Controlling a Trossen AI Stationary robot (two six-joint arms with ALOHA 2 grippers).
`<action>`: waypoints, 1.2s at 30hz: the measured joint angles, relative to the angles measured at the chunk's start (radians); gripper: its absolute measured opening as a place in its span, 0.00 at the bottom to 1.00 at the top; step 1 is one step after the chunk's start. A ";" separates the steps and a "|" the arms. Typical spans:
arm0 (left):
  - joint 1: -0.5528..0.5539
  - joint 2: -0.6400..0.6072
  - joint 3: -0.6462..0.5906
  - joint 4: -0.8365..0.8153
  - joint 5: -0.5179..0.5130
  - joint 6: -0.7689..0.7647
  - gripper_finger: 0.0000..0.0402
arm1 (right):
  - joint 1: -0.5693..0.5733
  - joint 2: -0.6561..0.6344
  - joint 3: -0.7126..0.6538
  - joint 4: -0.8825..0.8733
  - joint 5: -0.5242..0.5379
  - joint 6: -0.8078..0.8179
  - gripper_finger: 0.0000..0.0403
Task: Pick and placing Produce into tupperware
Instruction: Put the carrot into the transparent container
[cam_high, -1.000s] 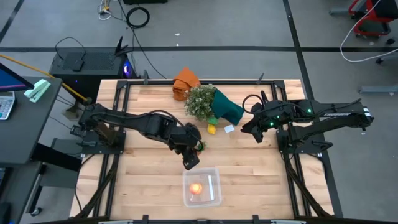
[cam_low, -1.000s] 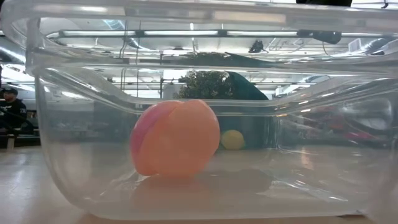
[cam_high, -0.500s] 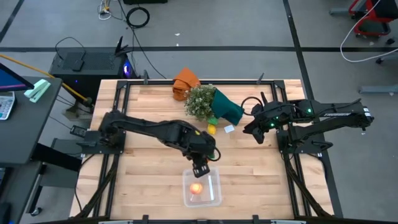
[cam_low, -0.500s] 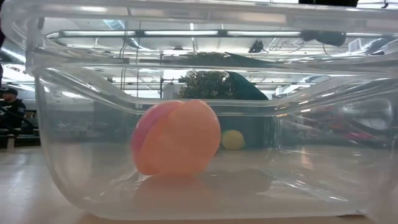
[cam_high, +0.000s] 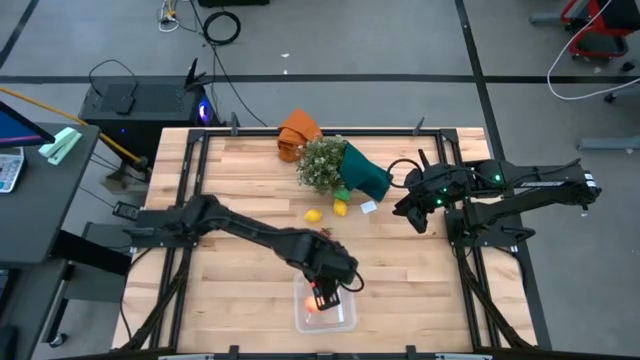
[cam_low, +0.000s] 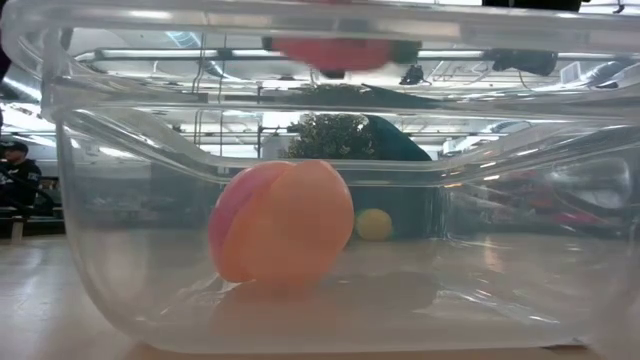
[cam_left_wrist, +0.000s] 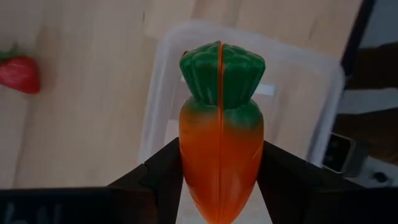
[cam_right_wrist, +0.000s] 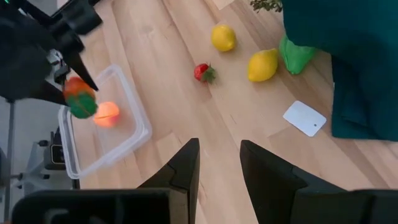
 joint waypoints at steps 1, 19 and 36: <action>-0.004 0.013 0.000 -0.001 0.000 0.000 0.47 | 0.000 0.000 0.000 -0.001 0.000 0.000 0.21; -0.035 0.107 0.000 0.012 -0.054 0.079 0.47 | 0.000 0.000 0.000 0.000 -0.013 0.003 0.21; -0.050 0.106 -0.032 0.094 -0.058 0.088 0.46 | 0.000 0.000 0.000 0.000 -0.020 0.002 0.21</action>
